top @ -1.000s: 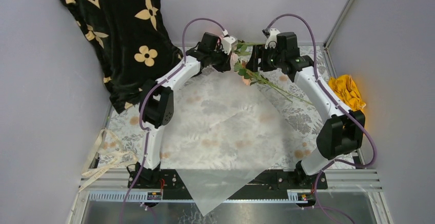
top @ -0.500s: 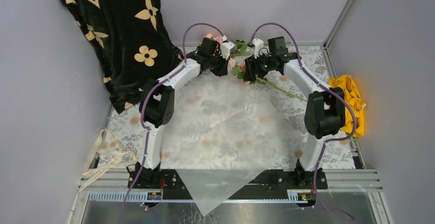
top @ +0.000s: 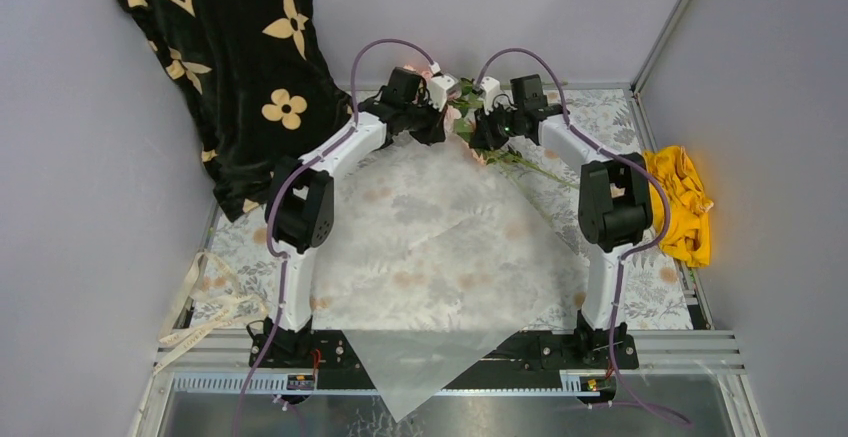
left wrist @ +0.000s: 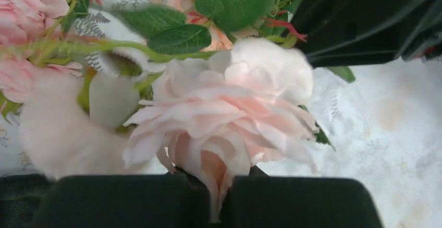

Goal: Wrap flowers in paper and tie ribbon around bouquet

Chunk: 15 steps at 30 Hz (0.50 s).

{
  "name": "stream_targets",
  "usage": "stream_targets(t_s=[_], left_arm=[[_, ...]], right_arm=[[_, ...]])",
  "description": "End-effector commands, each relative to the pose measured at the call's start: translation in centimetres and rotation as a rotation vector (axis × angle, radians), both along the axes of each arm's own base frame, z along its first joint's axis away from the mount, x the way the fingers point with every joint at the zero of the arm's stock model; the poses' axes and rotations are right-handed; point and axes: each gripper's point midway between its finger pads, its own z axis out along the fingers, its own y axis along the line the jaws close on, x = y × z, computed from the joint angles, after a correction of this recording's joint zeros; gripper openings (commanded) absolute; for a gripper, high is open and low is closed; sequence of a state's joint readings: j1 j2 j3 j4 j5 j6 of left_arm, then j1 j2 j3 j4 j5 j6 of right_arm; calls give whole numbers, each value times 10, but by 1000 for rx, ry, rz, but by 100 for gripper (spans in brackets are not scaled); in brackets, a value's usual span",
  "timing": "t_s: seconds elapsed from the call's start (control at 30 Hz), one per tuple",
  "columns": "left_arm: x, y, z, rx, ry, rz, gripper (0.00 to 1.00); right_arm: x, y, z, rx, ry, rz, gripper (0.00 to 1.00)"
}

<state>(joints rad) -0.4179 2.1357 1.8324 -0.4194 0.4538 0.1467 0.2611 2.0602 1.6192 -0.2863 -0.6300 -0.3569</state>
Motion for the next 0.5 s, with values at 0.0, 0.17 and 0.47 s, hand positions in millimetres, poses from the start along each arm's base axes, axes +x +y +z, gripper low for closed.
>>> stream_targets(t_s=[0.0, 0.17, 0.47], left_arm=[[-2, -2, 52, -49, -71, -12, 0], [-12, 36, 79, 30, -55, 40, 57], [-30, 213, 86, 151, 5, 362, 99]], right_arm=[[16, -4, 68, 54, -209, -98, 7], [11, -42, 102, -24, -295, -309, 0], [-47, 19, 174, 475, 9, -440, 0]])
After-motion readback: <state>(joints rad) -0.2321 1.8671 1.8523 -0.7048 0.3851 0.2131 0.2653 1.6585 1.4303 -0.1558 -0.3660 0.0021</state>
